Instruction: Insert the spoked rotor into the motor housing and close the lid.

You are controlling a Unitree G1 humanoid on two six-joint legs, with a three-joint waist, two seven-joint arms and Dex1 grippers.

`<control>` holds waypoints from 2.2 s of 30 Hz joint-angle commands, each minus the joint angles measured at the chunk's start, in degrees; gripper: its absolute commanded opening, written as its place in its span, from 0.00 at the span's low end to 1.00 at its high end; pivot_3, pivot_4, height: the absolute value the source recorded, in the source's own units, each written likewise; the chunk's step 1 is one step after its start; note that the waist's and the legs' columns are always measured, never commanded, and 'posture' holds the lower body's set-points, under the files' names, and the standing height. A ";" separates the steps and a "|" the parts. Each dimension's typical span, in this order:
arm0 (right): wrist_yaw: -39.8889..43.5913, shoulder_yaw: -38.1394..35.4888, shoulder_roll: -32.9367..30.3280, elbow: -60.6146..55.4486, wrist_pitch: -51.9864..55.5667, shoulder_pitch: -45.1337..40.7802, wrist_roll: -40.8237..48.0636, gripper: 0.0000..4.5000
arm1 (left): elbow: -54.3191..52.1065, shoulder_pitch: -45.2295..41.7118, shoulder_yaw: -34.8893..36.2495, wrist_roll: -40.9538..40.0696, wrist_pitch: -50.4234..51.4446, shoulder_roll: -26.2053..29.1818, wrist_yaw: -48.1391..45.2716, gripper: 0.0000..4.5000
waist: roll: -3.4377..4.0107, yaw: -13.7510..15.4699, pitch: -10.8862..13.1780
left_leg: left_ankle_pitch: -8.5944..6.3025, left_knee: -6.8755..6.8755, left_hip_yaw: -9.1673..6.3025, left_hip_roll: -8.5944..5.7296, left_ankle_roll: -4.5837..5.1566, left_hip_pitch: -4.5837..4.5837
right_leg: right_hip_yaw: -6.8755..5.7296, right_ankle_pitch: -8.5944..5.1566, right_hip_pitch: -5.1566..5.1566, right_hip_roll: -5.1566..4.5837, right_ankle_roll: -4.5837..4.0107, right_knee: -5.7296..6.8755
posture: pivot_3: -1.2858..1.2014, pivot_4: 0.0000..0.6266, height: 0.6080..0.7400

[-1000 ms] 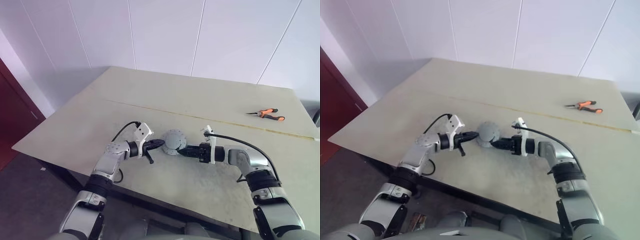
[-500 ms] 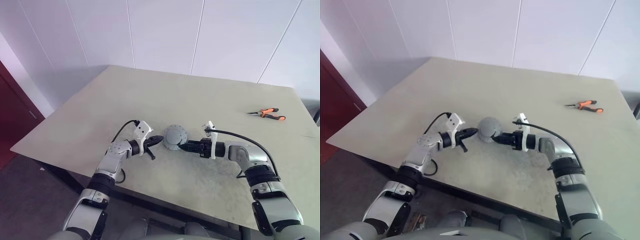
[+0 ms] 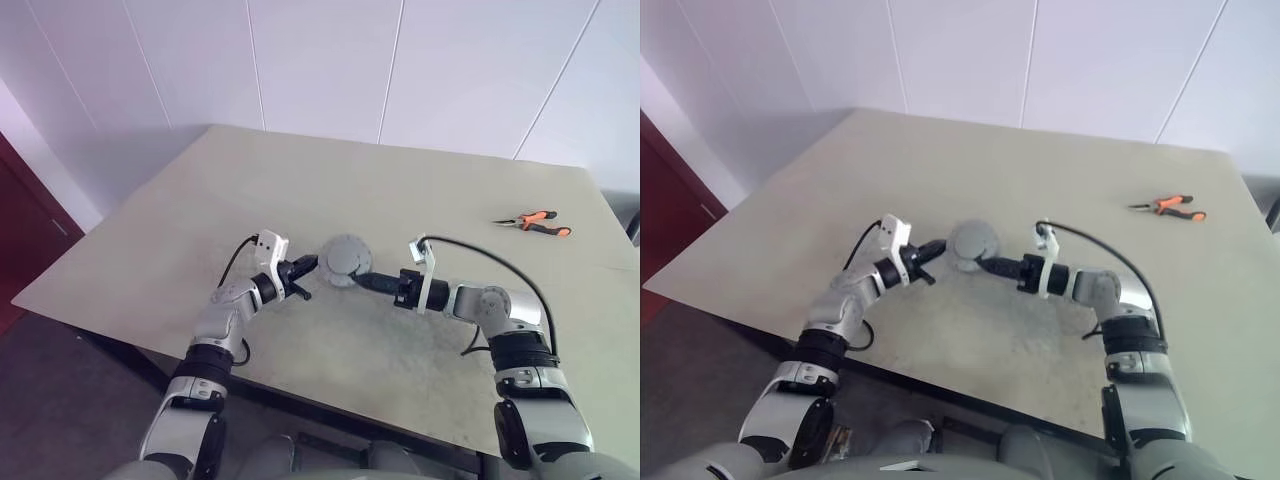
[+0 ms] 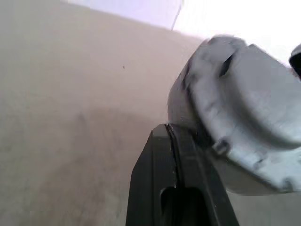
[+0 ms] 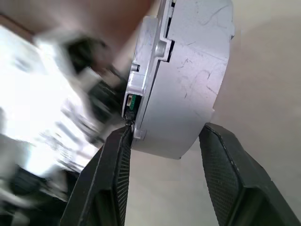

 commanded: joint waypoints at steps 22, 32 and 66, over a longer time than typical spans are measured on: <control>-11.64 -11.27 2.32 -5.39 10.14 -6.96 13.94 0.41 | -9.43 1.30 12.56 -27.88 20.52 -5.41 -1.58 0.99 | 0.00 -0.72 0.00 | 0.01 0.04 0.09 -0.03 0.01 -0.03 | 0.06 0.04 -0.01 0.04 -0.01 0.01 | 0.52 0.00 1.00; -11.78 -10.49 2.32 -7.20 12.03 -6.04 15.47 0.41 | -9.05 -0.78 11.35 -28.46 22.93 -4.94 -4.58 0.99 | -0.01 -1.43 0.00 | 0.01 0.04 0.10 -0.02 0.00 -0.03 | 0.08 0.05 -0.02 0.05 -0.02 0.03 | 0.52 0.00 1.00; -10.62 -4.78 1.98 -16.50 11.46 1.34 16.05 0.41 | -8.56 -2.13 9.32 -29.11 27.53 -4.27 -8.85 0.51 | -0.02 -1.32 -0.01 | 0.02 0.13 0.11 0.00 0.00 -0.02 | 0.11 0.07 -0.01 0.06 -0.04 0.09 | 0.52 0.00 1.00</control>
